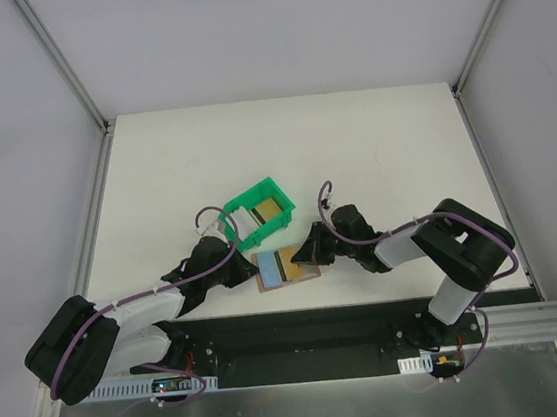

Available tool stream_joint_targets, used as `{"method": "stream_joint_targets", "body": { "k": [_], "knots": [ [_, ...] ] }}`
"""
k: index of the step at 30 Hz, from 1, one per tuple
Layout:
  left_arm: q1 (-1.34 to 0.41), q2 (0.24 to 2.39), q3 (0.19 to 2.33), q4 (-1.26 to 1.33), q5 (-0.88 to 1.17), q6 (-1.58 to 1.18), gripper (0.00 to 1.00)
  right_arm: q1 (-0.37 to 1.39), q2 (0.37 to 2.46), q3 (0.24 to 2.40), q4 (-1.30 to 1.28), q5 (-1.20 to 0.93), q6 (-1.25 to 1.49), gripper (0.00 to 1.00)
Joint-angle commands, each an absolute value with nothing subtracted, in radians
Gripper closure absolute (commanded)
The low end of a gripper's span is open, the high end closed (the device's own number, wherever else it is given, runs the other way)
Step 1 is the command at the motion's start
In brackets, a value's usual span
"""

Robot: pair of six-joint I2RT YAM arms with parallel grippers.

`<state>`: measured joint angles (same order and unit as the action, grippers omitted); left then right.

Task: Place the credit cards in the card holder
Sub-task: Insert the credit card into the card holder.

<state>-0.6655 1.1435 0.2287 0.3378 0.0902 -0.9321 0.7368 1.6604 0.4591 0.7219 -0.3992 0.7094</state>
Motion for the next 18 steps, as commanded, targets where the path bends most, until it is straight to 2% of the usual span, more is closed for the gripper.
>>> {"method": "stream_joint_targets", "body": {
  "k": [1, 9, 11, 14, 15, 18],
  "knots": [
    [-0.66, 1.16, 0.196, 0.296, 0.083, -0.934, 1.0, 0.787, 1.69, 0.472, 0.704, -0.338, 0.727, 0.99],
    [-0.66, 1.158, 0.192, 0.301, 0.081, -0.948, 1.0, 0.834, 1.709, 0.549, 0.618, -0.304, 0.709, 0.98],
    [-0.66, 1.158, 0.193, 0.302, 0.081, -0.946, 1.0, 0.827, 1.686, 0.543, 0.582, -0.285, 0.695, 0.83],
    [-0.66, 1.157, 0.193, 0.302, 0.081, -0.948, 1.0, 0.812, 1.62, 0.526, 0.523, -0.244, 0.664, 0.69],
    [-0.66, 1.158, 0.192, 0.302, 0.08, -0.946, 1.0, 0.807, 1.6, 0.525, 0.497, -0.233, 0.649, 0.66],
    [-0.66, 1.158, 0.193, 0.301, 0.081, -0.948, 1.0, 0.807, 1.582, 0.537, 0.459, -0.244, 0.629, 0.65]
  ]
}}
